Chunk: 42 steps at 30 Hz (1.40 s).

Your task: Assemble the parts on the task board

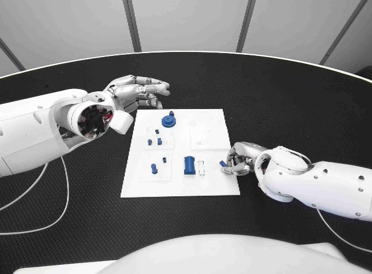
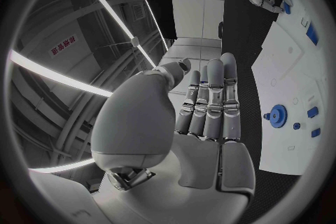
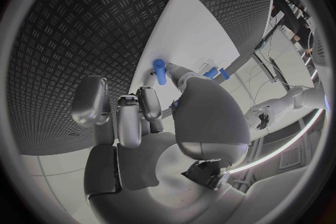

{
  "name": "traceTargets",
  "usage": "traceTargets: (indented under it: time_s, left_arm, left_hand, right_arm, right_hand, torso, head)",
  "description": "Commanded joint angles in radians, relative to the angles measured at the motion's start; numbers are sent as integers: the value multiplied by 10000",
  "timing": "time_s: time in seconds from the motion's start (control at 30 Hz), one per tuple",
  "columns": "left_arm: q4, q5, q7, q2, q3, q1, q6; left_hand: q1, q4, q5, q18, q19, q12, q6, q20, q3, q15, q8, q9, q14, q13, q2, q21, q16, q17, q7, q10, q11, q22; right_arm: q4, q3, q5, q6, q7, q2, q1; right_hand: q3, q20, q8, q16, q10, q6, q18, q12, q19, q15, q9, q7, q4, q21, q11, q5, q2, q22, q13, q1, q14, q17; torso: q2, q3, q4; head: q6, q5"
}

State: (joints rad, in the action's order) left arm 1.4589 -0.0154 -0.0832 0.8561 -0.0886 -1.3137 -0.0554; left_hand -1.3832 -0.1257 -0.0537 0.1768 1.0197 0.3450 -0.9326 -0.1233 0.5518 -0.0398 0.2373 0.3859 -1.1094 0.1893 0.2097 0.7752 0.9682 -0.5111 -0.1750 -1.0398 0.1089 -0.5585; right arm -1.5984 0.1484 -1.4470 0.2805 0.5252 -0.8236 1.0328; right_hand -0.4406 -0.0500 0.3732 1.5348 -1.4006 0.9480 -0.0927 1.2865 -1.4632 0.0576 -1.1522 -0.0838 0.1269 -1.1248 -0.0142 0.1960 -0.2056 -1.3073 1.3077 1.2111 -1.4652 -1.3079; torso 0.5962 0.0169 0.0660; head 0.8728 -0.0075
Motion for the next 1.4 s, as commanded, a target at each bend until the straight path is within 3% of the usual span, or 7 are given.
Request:
traceTargets:
  time_s: [0.03,0.2,0.23,0.3,0.53,1.07,1.4]
  left_arm:
    - [-4,0,2,-7,0,0,2]
    - [-9,0,8,-14,0,0,2]
    - [-9,0,10,-13,0,0,1]
    - [-11,0,14,-11,0,0,-1]
    - [-17,0,22,-16,0,0,3]
    - [-22,0,52,-28,0,1,21]
    - [-18,0,52,-35,0,1,23]
  left_hand:
    - [-8,16,49,64,-7,34,0,-45,-52,21,69,9,53,12,-77,-11,-12,-9,-30,58,27,9]
    - [-2,7,48,64,-6,36,1,-46,-51,19,71,9,53,12,-87,-14,-12,-12,-27,59,26,11]
    - [1,3,48,64,-6,37,2,-47,-50,19,72,9,53,12,-93,-16,-12,-13,-26,60,25,13]
    - [1,3,48,64,-6,37,2,-47,-50,19,72,9,53,12,-93,-16,-12,-13,-26,60,25,13]
    - [-2,4,47,64,-6,37,2,-47,-49,19,73,9,53,12,-95,-17,-12,-14,-25,61,24,13]
    - [-14,10,47,65,-5,38,4,-46,-43,21,74,10,53,12,-101,-19,-13,-16,-22,63,21,14]
    - [-14,10,47,65,-5,38,4,-46,-43,21,74,10,53,12,-101,-19,-13,-16,-22,63,21,14]
  right_arm:
    - [8,0,-185,-35,39,6,-6]
    - [-64,0,-306,110,68,-30,-10]
    - [-88,0,-316,175,66,-49,-11]
    - [-167,0,-334,361,45,-112,-12]
    - [-566,-3,-162,913,-94,-342,-12]
    - [-1392,-21,777,1489,-333,-552,-8]
    - [-1477,-57,1408,1833,-381,-296,-4]
  right_hand:
    - [-80,8,-10,6,36,-62,147,-73,-6,-24,4983,-83,-150,81,12,10,-35,-1184,359,289,-893,-1857]
    - [-377,-2,-11,12,63,-37,151,-74,-13,-32,4985,-86,-362,64,10,147,95,-1204,373,595,-895,-1872]
    - [-686,13,30,13,37,50,153,-29,-25,0,4972,-46,-557,30,49,282,326,-1222,412,921,-896,-1875]
    - [-778,18,42,13,31,74,155,-20,-29,-1,4966,-47,-605,22,48,301,374,-1229,422,959,-896,-1875]
    - [-1362,41,259,33,-53,62,179,40,-73,0,4731,-82,-1040,-94,31,1043,699,-1311,480,1061,-906,-1919]
    - [-1537,19,305,27,-32,-87,179,-32,-69,-36,4615,-131,-1190,-78,-8,1223,698,-1337,435,837,-903,-1907]
    - [-1553,10,317,30,-46,-107,183,-24,-77,-38,4584,-118,-1175,-106,-4,1310,688,-1357,442,662,-904,-1913]
  torso:
    - [-3,2,0]
    - [3,-5,-4]
    - [4,-9,-5]
    - [1,-6,-4]
    - [-1,-10,4]
    - [-11,18,3]
    - [1,13,-13]
  head:
    - [-2,-13]
    - [-2,-6]
    - [-2,1]
    - [-2,11]
    - [-2,20]
    - [-2,44]
    - [-2,67]
